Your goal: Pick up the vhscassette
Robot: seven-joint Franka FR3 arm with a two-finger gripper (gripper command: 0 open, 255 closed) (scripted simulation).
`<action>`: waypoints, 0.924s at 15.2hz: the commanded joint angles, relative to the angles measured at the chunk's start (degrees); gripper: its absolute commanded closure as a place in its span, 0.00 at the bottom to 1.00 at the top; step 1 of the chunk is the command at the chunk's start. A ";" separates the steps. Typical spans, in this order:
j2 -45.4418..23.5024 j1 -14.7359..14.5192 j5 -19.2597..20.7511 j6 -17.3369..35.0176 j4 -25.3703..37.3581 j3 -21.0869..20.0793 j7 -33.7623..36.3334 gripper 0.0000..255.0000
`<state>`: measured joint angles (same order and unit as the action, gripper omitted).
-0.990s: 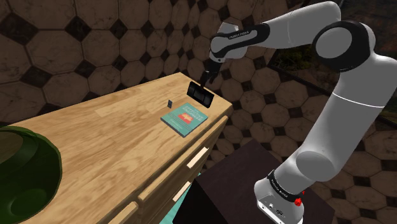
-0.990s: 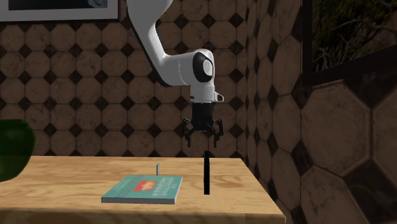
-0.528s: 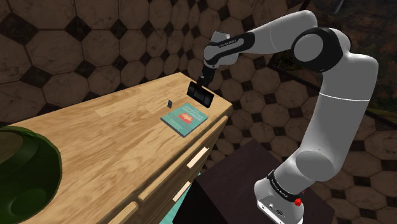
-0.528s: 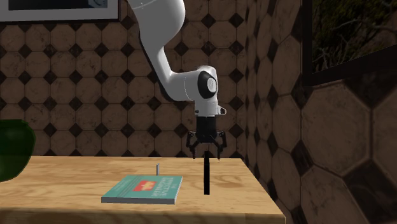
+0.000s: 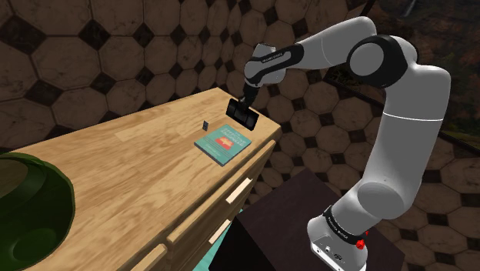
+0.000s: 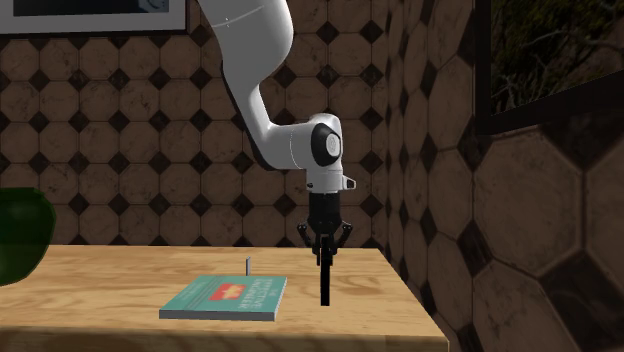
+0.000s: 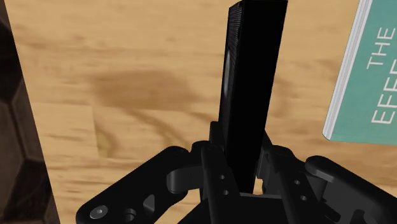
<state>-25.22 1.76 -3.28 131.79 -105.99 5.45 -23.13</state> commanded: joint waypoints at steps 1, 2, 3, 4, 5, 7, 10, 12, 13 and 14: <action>-0.04 0.01 0.00 0.05 -0.01 0.01 -0.01 1.00; -0.04 0.01 0.00 0.03 0.00 0.01 -0.01 1.00; -0.04 0.01 0.00 0.03 0.01 0.01 0.00 1.00; -0.04 0.01 0.00 0.03 0.02 0.01 0.00 1.00; -0.05 0.01 0.00 0.03 0.02 0.01 -0.01 1.00; -0.07 -0.05 0.01 0.15 -0.07 -0.01 0.08 1.00; 1.28 -0.12 0.20 -1.67 0.40 0.09 0.20 1.00; 2.12 -0.16 0.31 -2.91 0.80 0.15 0.28 1.00; 2.54 -0.18 0.37 -3.52 0.99 0.17 0.32 1.00; 2.93 -0.20 0.43 -4.16 1.24 0.20 0.35 1.00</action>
<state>-22.79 1.51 -2.90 128.11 -104.73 5.59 -22.69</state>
